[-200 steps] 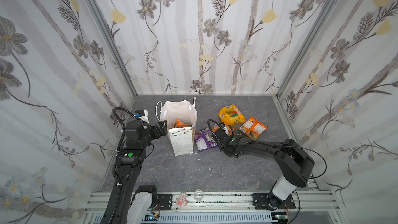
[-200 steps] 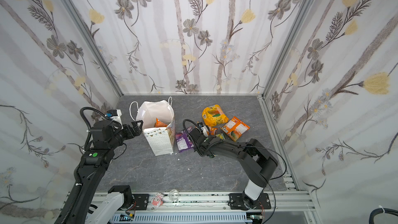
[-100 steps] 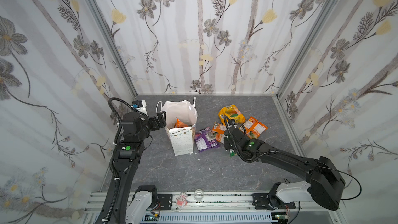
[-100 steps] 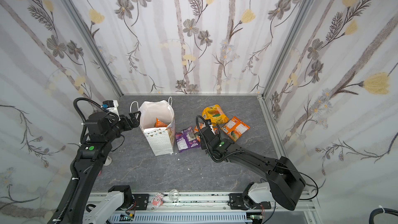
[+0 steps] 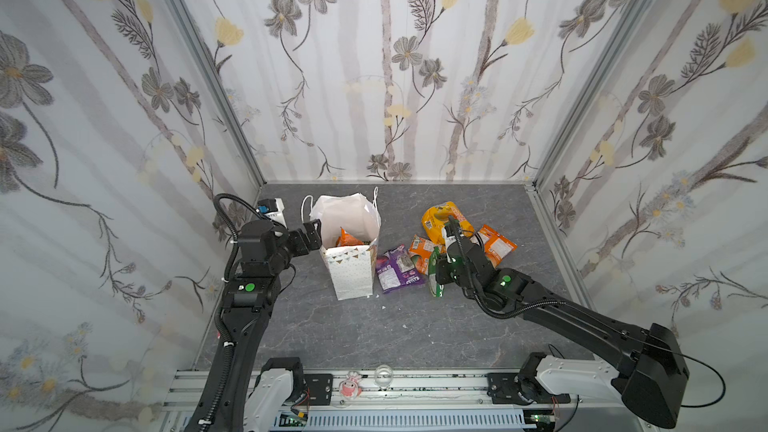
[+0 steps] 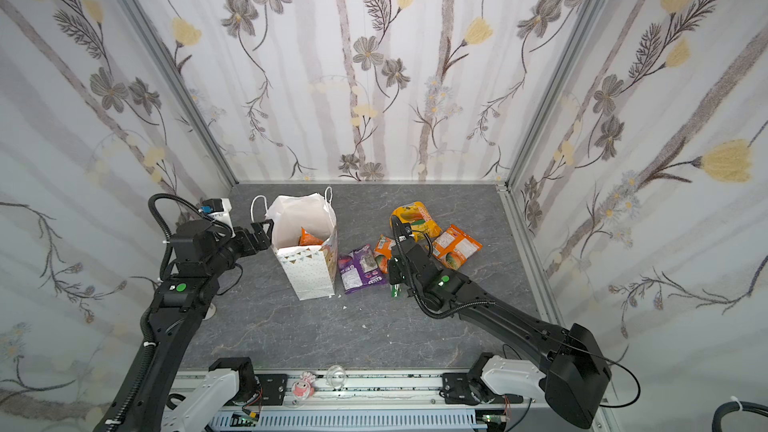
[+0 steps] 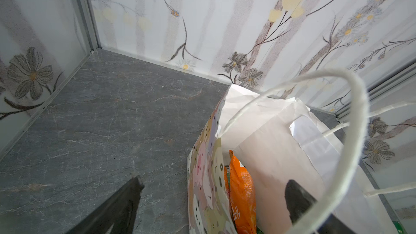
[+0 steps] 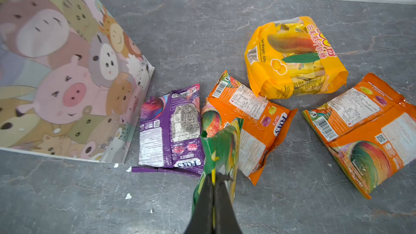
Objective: Place the snacks into the paper bag
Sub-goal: 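Close the right gripper on the green candy bag and lift it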
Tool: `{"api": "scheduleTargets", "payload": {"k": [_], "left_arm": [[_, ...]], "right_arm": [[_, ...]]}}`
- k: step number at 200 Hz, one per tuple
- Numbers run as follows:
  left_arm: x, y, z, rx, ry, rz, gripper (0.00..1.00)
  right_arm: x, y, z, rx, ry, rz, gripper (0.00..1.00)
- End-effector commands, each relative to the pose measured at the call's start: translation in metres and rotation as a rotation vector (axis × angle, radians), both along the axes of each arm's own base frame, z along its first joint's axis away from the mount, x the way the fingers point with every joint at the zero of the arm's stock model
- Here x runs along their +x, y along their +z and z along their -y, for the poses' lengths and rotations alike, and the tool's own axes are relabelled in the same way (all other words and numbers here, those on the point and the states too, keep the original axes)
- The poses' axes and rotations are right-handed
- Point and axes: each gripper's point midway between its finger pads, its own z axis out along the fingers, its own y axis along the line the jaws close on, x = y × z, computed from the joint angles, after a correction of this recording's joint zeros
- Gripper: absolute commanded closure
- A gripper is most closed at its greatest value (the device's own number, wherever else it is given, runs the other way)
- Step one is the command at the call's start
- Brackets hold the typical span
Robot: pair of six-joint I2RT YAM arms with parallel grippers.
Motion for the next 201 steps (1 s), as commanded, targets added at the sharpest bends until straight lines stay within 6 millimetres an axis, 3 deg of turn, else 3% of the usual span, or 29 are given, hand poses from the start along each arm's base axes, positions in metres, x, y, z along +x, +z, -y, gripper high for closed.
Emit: {"api": "scheduleTargets", "payload": {"k": [1,130,173,201], "left_arm": [[0.001,0.003,0.001,-0.013,-0.001,0.018,0.0],[0.001,0.003,0.006,-0.034,-0.022,0.018,0.0],[0.0,0.003,0.004,-0.031,-0.016,0.019,0.0],[0.001,0.003,0.002,-0.025,-0.006,0.022,0.0]], "right_arm": [[0.0,0.029,-0.011,0.077,0.048,0.056,1.0],[-0.015,0.116,-0.045,0.215,0.263,0.135,1.0],[-0.018,0.147,-0.046,0.191,0.304,0.171,1.0],[-0.021,0.158,-0.049,0.206,0.329,0.178,1.0]]}}
